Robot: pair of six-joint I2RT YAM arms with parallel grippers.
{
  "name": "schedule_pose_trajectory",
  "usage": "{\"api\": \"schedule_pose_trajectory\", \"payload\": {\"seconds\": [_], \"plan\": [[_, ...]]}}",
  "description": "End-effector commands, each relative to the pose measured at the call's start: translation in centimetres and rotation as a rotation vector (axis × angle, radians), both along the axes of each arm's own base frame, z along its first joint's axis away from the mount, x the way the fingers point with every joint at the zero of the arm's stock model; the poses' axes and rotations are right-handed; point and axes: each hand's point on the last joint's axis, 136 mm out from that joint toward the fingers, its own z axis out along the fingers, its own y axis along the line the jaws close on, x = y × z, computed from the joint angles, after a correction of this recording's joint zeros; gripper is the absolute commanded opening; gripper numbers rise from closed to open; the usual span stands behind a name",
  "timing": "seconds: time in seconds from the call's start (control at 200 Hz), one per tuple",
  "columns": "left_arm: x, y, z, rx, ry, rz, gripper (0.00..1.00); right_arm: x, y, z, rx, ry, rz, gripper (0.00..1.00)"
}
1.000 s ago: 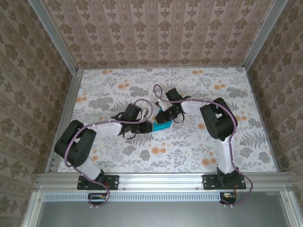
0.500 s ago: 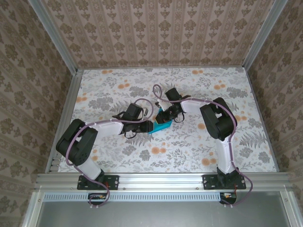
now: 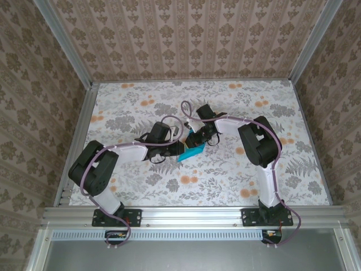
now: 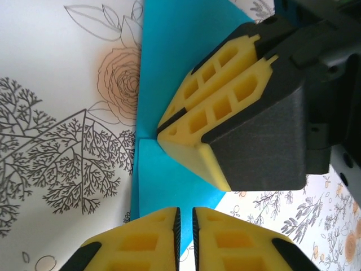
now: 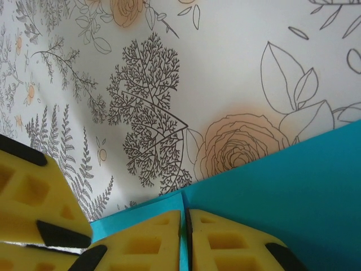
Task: Fold a paper plane with a square sheet of paper (pick it up from the middle)
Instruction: Third fold the triangle at the center of the table.
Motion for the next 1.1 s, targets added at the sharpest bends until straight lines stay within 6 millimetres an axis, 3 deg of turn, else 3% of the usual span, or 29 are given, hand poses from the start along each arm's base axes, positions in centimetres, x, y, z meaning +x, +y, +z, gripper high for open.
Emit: {"api": "schedule_pose_trajectory", "payload": {"seconds": [0.0, 0.805, 0.94, 1.095], "plan": [[-0.7, -0.6, -0.7, -0.017, 0.034, -0.023, 0.14, -0.2, 0.2, -0.5, 0.001, 0.022, 0.023, 0.12], [-2.2, 0.2, -3.8, 0.063, 0.112, -0.042, 0.12, 0.0, 0.0, -1.1, -0.022, 0.033, 0.003, 0.13], [-2.4, 0.6, -4.4, 0.097, 0.128, -0.035, 0.11, 0.3, 0.2, -0.2, -0.012, 0.036, -0.02, 0.17], [-2.7, 1.0, -5.0, 0.127, 0.142, -0.029, 0.09, 1.6, -0.3, 2.4, -0.009, 0.009, -0.111, 0.3]]}}
